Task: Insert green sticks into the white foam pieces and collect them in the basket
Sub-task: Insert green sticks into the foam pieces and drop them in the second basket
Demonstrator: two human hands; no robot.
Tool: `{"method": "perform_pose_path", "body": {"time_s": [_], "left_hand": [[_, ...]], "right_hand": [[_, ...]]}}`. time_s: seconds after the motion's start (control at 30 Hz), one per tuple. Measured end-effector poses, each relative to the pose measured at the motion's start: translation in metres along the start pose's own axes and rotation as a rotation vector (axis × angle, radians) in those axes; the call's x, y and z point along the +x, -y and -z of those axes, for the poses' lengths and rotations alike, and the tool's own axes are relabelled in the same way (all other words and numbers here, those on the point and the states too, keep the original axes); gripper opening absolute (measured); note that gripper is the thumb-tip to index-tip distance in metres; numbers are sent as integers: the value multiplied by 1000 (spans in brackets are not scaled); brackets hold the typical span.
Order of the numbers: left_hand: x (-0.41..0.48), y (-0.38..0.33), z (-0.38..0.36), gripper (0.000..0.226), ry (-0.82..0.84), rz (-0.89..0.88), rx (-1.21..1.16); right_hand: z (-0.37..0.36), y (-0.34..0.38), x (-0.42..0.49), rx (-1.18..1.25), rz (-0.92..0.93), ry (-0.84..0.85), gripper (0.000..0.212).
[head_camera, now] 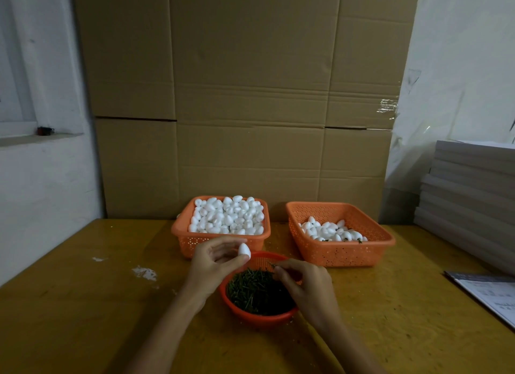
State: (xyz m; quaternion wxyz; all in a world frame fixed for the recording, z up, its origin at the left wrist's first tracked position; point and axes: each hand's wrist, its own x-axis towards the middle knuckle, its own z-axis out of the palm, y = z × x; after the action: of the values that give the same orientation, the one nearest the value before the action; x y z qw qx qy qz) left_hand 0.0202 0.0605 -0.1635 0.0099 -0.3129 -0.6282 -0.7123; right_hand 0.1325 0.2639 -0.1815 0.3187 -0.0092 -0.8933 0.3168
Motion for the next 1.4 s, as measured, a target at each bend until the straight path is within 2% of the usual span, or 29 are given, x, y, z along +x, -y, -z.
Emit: {"method": "perform_pose_path", "body": {"time_s": [0.4, 0.9, 1.1, 1.4], "left_hand": [[-2, -2, -3, 30, 28, 7, -29], [-3, -4, -5, 38, 121, 73, -97], [-4, -5, -5, 29, 161, 47, -85], [-5, -9, -7, 31, 152, 42, -70]], "right_hand": [[3, 3, -1, 43, 6, -91, 6], [6, 10, -2, 6, 95, -94, 20], [5, 9, -3, 23, 76, -101, 16], [4, 9, -2, 57, 74, -114, 8]]}}
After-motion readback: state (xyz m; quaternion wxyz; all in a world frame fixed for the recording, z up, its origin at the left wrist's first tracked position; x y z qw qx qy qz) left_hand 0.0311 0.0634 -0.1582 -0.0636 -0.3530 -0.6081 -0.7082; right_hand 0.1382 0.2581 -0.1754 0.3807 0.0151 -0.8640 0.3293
